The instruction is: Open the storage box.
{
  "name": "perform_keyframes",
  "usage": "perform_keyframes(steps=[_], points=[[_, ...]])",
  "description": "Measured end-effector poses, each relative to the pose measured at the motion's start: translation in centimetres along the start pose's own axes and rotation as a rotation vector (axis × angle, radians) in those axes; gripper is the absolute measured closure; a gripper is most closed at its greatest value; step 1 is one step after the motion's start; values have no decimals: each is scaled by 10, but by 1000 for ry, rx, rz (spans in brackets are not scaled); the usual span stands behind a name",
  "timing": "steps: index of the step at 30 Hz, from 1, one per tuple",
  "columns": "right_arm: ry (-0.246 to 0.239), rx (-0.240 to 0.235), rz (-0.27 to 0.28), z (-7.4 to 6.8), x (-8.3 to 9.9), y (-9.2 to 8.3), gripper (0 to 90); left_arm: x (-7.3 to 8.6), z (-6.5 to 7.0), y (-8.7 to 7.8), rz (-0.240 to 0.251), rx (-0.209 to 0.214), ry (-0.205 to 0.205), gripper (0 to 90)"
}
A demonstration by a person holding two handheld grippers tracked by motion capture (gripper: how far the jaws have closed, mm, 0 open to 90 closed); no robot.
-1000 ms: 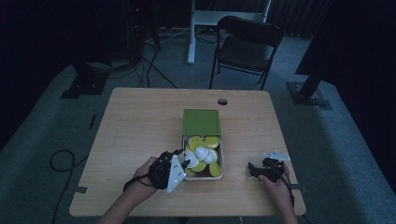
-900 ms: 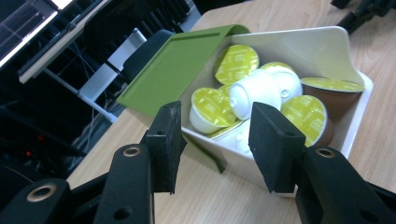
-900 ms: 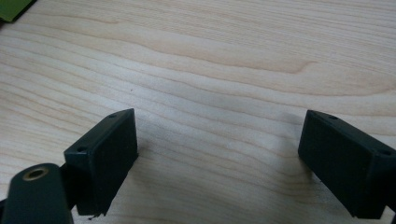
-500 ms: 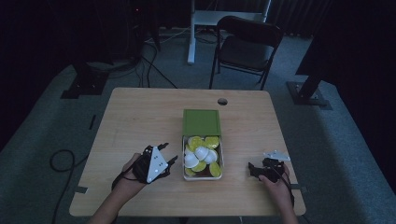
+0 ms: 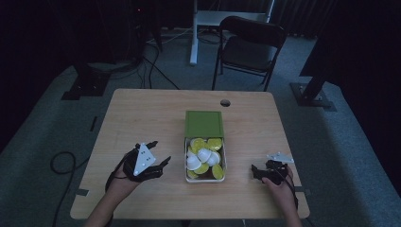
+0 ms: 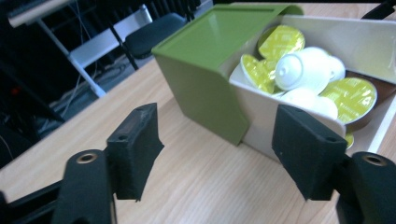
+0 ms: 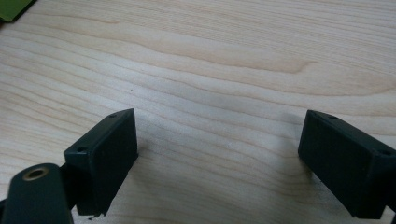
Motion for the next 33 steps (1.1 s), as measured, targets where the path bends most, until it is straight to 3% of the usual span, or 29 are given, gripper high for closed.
perform_keyframes(steps=[4,9,17,22,23,28,30,33], points=[[0,0,0,0,0,0,114,9,-4,-2,-9,-12,-18,281],[0,0,0,0,0,0,115,20,-10,-3,-17,13,-58,185],[0,0,0,0,0,0,115,32,-14,-5,-44,21,-59,147],[0,0,0,0,0,0,115,41,-16,-5,-60,32,-83,97],[0,0,0,0,0,0,115,45,-16,-6,-73,14,-74,97],[0,0,0,0,0,0,115,57,-17,-5,-105,2,-75,73],[0,0,0,0,0,0,115,62,-18,-5,-118,4,-86,18],[0,0,0,0,0,0,114,69,-19,-4,-125,1,-98,18]])
Point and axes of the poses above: each handheld gripper's, and its own axes: y roughly forward along the jaws, x roughly out of its underside, z roughly to its right, the point moved 1 cm from there along y, roughly forward along the jaws, and after that the axes turned 9 degrees about z, right-handed, at the moved point
